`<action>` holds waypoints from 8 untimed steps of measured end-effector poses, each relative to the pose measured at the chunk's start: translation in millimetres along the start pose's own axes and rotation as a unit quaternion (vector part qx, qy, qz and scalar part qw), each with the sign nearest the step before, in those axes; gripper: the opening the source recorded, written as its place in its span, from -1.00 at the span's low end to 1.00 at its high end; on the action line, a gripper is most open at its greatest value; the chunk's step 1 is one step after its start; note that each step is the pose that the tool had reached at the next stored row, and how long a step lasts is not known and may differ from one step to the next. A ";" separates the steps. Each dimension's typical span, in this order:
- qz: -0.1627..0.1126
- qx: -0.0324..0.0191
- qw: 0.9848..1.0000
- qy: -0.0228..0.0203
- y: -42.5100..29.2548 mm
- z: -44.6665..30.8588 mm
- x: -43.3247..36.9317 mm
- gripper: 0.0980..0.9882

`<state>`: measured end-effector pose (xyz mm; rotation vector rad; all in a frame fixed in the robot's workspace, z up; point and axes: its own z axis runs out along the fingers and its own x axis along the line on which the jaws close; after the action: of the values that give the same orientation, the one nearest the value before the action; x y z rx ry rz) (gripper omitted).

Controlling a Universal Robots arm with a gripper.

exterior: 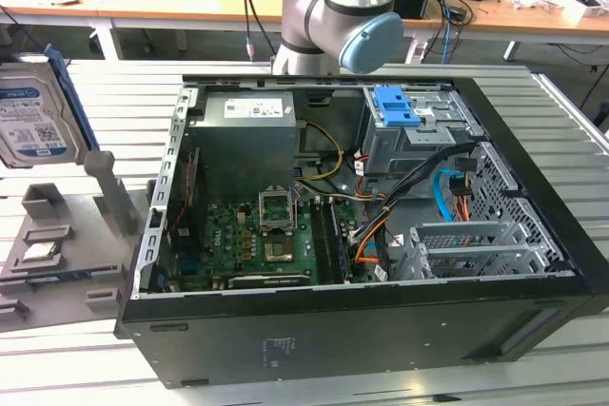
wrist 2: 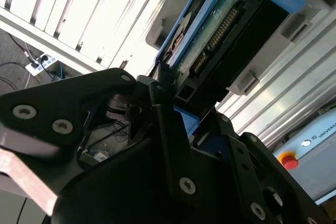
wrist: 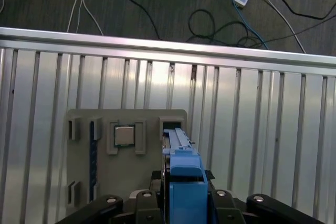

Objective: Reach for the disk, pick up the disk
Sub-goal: 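Pick up the disk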

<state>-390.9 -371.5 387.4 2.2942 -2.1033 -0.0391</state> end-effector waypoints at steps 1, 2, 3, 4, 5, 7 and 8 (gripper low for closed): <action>0.000 0.000 1.000 0.000 0.1 -2.4 0.0 -0.39; 0.000 0.000 1.000 0.000 0.2 -4.5 0.0 -0.39; 0.000 0.000 1.000 0.000 0.2 -5.9 0.0 -0.39; 0.000 0.000 1.000 0.000 0.3 -7.3 0.0 -0.39; 0.000 0.000 1.000 0.000 0.4 -11.6 0.0 -0.39; 0.000 0.000 1.000 0.000 0.7 -16.5 0.0 -0.39; 0.000 0.000 1.000 0.000 0.7 -18.7 0.0 -0.39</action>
<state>-391.0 -371.5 406.1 2.2942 -2.1034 -0.0391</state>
